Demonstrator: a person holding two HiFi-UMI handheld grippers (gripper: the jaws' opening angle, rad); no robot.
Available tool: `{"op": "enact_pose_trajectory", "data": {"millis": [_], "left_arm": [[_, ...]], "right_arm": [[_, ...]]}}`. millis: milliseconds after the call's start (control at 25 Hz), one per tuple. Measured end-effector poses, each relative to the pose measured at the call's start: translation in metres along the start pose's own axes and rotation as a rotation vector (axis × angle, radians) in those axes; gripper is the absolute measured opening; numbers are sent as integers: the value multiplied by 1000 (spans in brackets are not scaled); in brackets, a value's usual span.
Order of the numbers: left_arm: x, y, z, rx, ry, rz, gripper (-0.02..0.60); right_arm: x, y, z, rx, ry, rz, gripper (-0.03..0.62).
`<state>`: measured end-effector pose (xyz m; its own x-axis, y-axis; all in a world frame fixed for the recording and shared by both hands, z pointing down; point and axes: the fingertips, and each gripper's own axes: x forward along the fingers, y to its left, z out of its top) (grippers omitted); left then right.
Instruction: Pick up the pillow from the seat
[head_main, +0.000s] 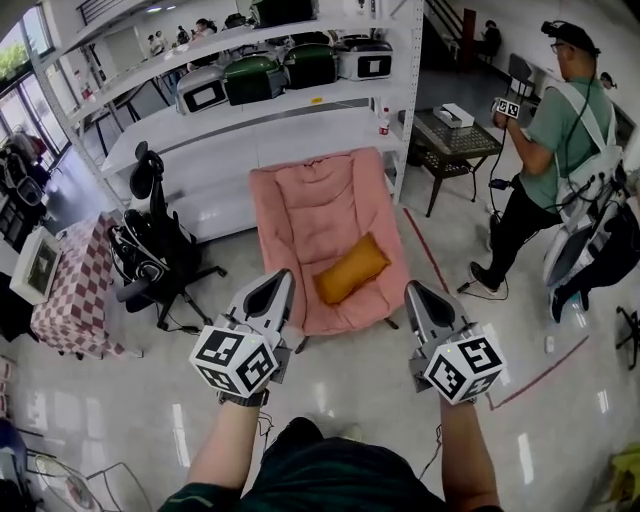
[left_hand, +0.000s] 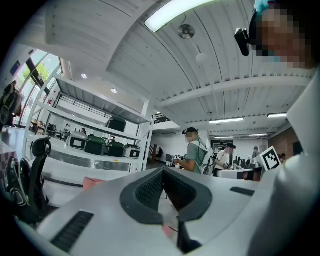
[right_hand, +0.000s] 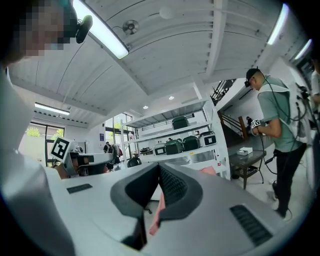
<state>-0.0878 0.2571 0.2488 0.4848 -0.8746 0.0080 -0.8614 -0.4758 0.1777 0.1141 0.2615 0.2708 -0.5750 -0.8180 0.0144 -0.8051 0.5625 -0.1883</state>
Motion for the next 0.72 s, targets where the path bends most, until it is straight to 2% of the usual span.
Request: {"op": "enact_pose_trajectory", "data": {"millis": [320,720], "left_arm": [[39,16,-16,6,28,-13,5],[126,80,-33,34,67,-77,5]], "right_arm": [[29,-31,-15,41,10,-31,3],[112,-76,-37,81,56,-134,3]]}}
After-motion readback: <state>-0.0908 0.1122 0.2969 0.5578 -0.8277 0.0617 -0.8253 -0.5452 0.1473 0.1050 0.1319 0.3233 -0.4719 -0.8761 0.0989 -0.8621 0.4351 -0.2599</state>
